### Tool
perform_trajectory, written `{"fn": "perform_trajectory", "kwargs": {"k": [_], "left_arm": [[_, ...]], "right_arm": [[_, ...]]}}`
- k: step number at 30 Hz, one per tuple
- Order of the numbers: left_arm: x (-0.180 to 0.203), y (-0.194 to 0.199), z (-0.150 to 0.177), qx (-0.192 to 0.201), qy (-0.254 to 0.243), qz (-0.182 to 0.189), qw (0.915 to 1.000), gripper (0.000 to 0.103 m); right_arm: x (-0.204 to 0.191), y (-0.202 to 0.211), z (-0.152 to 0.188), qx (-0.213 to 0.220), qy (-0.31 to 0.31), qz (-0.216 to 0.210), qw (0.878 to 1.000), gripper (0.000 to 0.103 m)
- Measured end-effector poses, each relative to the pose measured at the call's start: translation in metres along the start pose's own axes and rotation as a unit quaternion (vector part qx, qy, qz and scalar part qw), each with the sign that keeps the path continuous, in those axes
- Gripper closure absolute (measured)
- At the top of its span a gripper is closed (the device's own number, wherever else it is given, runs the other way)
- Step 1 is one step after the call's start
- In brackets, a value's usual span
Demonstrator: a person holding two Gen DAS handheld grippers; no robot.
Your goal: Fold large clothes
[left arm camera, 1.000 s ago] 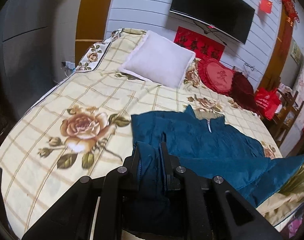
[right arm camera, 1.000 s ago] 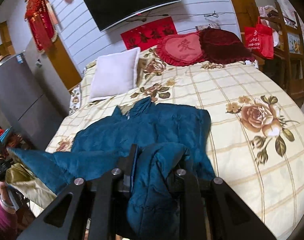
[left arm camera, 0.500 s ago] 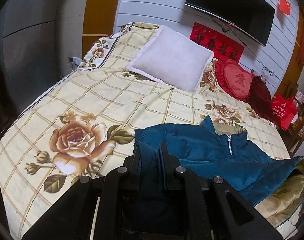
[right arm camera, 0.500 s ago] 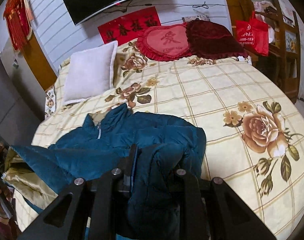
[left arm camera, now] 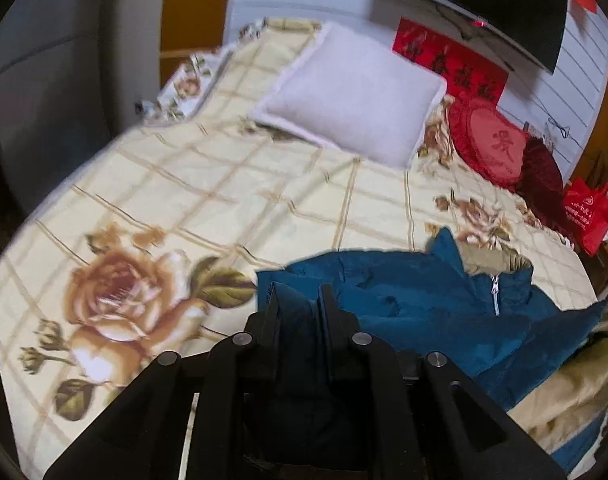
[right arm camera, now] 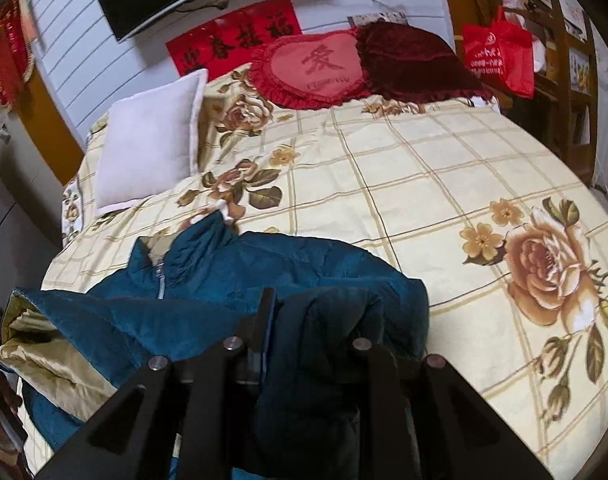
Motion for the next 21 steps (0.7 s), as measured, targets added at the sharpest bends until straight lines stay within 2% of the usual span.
{"fn": "perform_trajectory", "kwargs": {"k": [2, 5, 6, 7, 9, 13, 15, 16, 17, 20, 21], "left_arm": [[-0.007, -0.006, 0.001, -0.005, 0.021, 0.037, 0.9991, 0.066], [-0.012, 0.009, -0.004, 0.009, 0.041, 0.08, 0.9959, 0.045], [-0.014, 0.021, -0.008, 0.024, 0.038, 0.078, 0.996, 0.032], [-0.015, 0.033, -0.012, 0.039, 0.035, 0.076, 0.9957, 0.023], [-0.019, 0.064, -0.019, 0.078, 0.035, 0.083, 0.993, 0.019], [-0.011, 0.098, -0.017, 0.111, 0.015, 0.09, 0.9897, 0.017], [0.004, 0.098, -0.005, 0.103, -0.016, 0.092, 0.9903, 0.017], [0.013, 0.09, 0.003, 0.086, -0.033, 0.087, 0.992, 0.017], [0.026, 0.075, 0.016, 0.052, -0.055, 0.079, 0.9941, 0.017], [0.052, 0.036, 0.046, -0.015, -0.09, 0.07, 0.9934, 0.017], [0.057, 0.027, 0.052, -0.023, -0.096, 0.063, 0.9931, 0.017]], "right_arm": [[0.0, -0.017, 0.006, -0.005, -0.006, 0.012, 1.0, 0.083], [-0.007, -0.031, 0.011, 0.002, 0.003, 0.034, 0.999, 0.083], [-0.01, -0.035, 0.011, 0.003, 0.009, 0.042, 0.999, 0.082], [-0.011, -0.038, 0.012, -0.001, 0.011, 0.046, 0.999, 0.082], [-0.012, -0.04, 0.011, -0.008, 0.0, 0.044, 0.999, 0.079], [-0.008, -0.03, 0.008, -0.01, -0.032, 0.004, 0.999, 0.07], [-0.006, -0.017, 0.006, 0.0, -0.047, -0.018, 0.999, 0.056], [-0.006, -0.012, 0.005, 0.005, -0.051, -0.024, 0.998, 0.052], [-0.006, -0.003, 0.004, 0.013, -0.058, -0.033, 0.998, 0.044], [-0.005, 0.032, -0.004, 0.051, -0.06, -0.044, 0.996, 0.038], [-0.006, 0.047, -0.007, 0.07, -0.05, -0.039, 0.996, 0.038]]}}
Point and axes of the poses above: each gripper's, at about its wrist camera, not at the fingertips, and y roughly against the way its jaws point, x to its right, z to its underside, the point moved 7 cm from there along -y, roughly the way its jaws point, and after that the axes turned 13 degrees about z, right-handed, at the moved point
